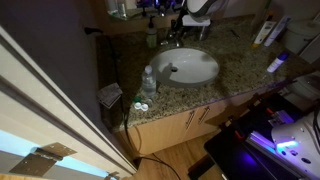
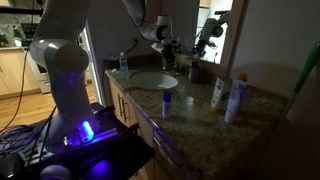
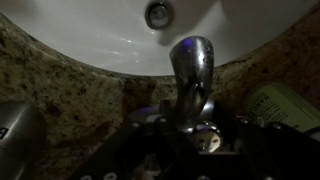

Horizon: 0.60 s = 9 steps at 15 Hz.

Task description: Open the tap

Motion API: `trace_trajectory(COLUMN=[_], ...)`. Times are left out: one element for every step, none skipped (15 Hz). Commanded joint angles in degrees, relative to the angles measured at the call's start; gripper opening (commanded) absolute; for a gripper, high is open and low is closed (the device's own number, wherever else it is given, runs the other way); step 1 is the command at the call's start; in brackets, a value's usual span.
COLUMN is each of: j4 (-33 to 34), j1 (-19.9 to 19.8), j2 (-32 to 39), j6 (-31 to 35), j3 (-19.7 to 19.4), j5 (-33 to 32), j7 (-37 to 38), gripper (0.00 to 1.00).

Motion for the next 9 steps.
trace_trajectory(j4=[-0.4,-0.4,-0.4,-0.6,-0.8,-0.9,-1.3,-1.5,-1.7], j1=[0.7,0.9,1.0,1.0,1.1,1.0,1.0,0.8,0.5], j2=[-0.8,-0.8,-0.8,-1.0,-1.4,-1.8,-2.5,-3.2,-4.0], j6=[2.2,2.4,2.2,2.0,1.9,2.0,2.5,3.0,3.7], j3=[-1.1,-1.2,-1.1,-1.1,-1.2,-1.0,-1.1,-0.9,-0.8], j5=[-1.5,-1.7,-1.7,-1.6,-1.8,-1.5,-1.5,-0.9,-0.5], j7=[0.0,0.1,0.0,-0.1,0.1,-0.1,0.3,0.2,0.3], gripper=[0.18,0.10,0.05,0.07,0.07,0.07,0.07,0.07,0.07])
